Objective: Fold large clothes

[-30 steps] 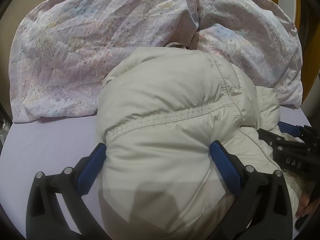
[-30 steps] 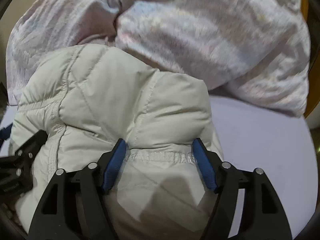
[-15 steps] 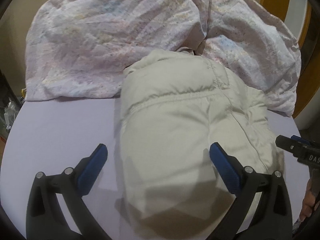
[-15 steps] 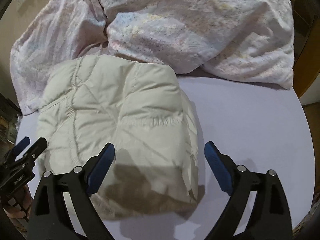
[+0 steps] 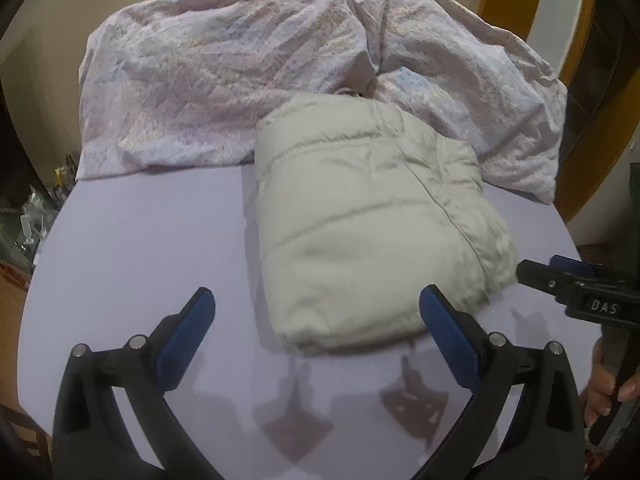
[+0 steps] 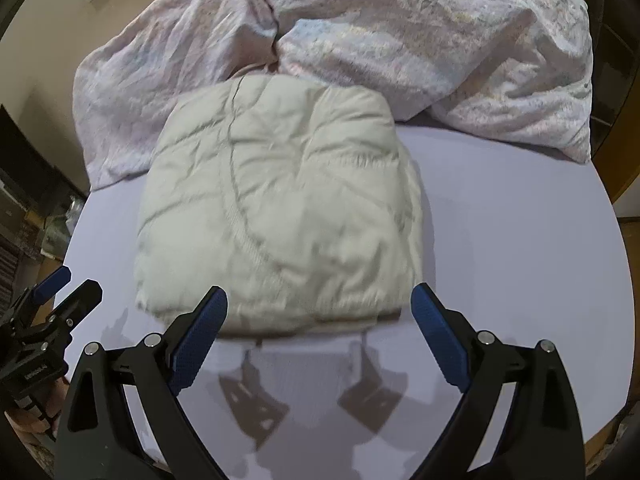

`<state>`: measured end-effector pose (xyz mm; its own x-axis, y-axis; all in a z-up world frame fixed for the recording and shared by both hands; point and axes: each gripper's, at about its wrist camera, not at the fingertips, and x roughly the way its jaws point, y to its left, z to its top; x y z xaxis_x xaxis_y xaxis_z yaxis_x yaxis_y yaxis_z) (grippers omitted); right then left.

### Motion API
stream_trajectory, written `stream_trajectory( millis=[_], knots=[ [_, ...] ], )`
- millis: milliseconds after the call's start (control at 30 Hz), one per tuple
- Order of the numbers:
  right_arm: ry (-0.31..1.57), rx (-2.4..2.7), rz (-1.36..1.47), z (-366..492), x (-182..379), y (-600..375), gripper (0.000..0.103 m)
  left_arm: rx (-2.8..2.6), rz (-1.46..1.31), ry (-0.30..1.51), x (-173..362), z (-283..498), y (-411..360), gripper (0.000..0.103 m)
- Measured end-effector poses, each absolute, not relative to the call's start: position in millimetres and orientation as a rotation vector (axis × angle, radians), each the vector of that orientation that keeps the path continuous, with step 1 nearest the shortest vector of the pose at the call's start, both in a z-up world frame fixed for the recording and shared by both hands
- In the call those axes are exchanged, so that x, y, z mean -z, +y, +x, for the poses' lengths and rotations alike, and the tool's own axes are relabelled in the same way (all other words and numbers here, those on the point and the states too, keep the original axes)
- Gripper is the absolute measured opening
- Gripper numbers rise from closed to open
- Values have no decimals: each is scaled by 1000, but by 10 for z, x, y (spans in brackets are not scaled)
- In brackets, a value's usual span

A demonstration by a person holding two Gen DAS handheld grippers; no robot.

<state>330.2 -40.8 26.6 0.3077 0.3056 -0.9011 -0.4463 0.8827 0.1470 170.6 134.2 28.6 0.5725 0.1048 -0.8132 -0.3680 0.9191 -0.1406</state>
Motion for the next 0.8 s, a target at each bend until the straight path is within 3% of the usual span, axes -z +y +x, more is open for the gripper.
stream_trajectory(
  millis=[800],
  knots=[
    [1260,-517,-143,2575,-365,-762,95,-202,-317,969,-460,1111,775,101]
  ],
)
